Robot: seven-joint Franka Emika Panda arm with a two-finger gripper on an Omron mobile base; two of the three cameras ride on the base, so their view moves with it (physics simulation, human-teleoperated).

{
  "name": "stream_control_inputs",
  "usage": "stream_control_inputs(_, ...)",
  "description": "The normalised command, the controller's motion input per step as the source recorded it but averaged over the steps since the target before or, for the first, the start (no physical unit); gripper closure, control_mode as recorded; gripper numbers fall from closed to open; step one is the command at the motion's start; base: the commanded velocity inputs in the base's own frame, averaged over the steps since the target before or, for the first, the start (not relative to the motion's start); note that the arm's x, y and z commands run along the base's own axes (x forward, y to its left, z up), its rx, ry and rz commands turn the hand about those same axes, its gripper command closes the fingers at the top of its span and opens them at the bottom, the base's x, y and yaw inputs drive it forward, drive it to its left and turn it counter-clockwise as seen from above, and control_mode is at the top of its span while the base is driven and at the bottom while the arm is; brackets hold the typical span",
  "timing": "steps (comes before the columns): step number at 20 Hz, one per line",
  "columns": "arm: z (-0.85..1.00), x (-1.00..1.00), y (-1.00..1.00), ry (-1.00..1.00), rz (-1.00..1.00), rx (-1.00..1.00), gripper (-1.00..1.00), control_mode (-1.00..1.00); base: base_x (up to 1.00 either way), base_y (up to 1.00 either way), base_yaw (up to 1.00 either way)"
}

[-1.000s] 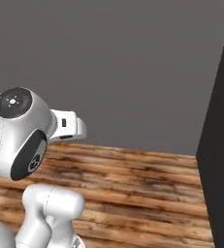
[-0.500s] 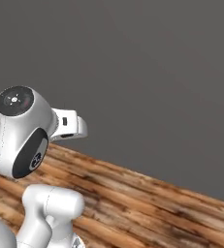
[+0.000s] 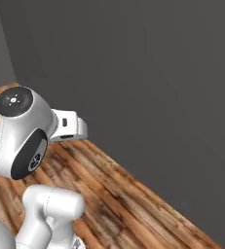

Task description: Take the cheese, chicken drumstick, and onion from the fridge and place them on the plate on the dining counter to create an appetizer plate.

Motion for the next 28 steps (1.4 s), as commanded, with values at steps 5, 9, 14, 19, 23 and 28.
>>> stream_control_inputs(5, 0.0, 0.0, 0.0, 0.0, 0.0, 0.0, 1.0, 1.0, 0.5, -0.17, 0.8)
stream_control_inputs(9, 0.0, 0.0, 0.0, 0.0, 0.0, 0.0, 1.0, 1.0, 0.49, -0.19, 0.81)
stream_control_inputs(14, 0.0, 0.0, 0.0, 0.0, 0.0, 0.0, 1.0, 1.0, 0.56, -0.32, 0.77)
stream_control_inputs(19, 0.0, 0.0, 0.0, 0.0, 0.0, 0.0, 1.0, 1.0, 0.65, -0.44, 0.71)
stream_control_inputs(23, 0.0, 0.0, 0.0, 0.0, 0.0, 0.0, 1.0, 1.0, 0.82, -0.84, 0.56)
stream_control_inputs(28, 0.0, 0.0, 0.0, 0.0, 0.0, 0.0, 1.0, 1.0, 0.85, -0.93, 0.51)
